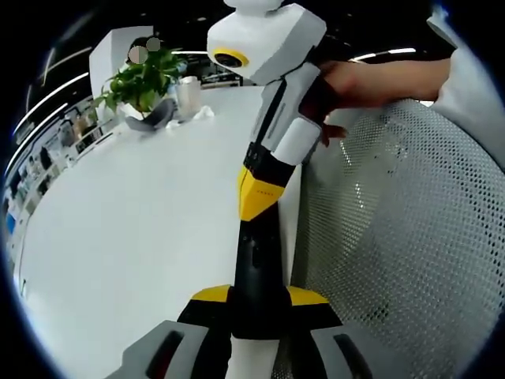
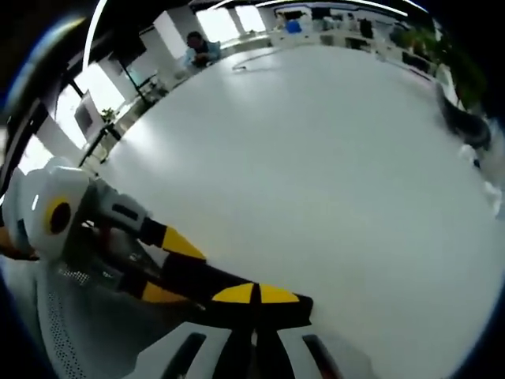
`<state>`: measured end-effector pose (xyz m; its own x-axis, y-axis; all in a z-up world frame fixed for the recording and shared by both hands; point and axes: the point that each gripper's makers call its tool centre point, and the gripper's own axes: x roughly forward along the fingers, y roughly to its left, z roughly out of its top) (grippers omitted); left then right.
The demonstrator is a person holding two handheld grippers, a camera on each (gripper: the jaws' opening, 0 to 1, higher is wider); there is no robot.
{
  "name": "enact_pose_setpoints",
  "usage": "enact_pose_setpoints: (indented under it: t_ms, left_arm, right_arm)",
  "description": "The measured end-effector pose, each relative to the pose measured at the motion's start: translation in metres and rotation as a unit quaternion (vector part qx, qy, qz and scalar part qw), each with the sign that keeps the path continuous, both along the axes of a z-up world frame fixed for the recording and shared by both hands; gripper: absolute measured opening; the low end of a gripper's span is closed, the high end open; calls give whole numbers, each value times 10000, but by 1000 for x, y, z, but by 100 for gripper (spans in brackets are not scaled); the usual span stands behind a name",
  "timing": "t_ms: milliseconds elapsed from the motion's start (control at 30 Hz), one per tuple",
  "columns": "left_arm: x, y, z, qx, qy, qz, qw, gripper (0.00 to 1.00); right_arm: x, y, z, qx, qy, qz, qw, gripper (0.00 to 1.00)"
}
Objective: Press the specified remote control buttons in sequence, fully releasing each button before pressing the next.
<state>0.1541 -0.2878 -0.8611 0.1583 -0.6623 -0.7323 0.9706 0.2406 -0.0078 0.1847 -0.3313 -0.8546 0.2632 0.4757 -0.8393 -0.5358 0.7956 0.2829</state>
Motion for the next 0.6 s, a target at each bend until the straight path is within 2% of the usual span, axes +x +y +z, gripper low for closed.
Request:
enact_pose_setpoints:
  t_ms: [100, 333, 367, 467, 600]
  left_arm:
    - [0, 0, 0, -4, 0, 9, 10000, 24]
    - [0, -1, 0, -13, -1, 9, 10000, 24]
    - [0, -1, 0, -14, -2, 7, 10000, 24]
    - [1, -1, 0, -21, -7, 19, 10000, 24]
    - [1, -1, 0, -23, -9, 22, 10000, 24]
  right_arm:
    - [0, 0, -1, -110, -93, 119, 9998, 0]
    - [2, -1, -1, -41, -134, 112, 9998, 0]
    - [3, 0, -1, -105, -278, 241, 9993, 0]
    - [3, 0, -1, -405, -453, 562, 9966, 0]
    - [3, -1, -1, -437, -450, 533, 9966, 0]
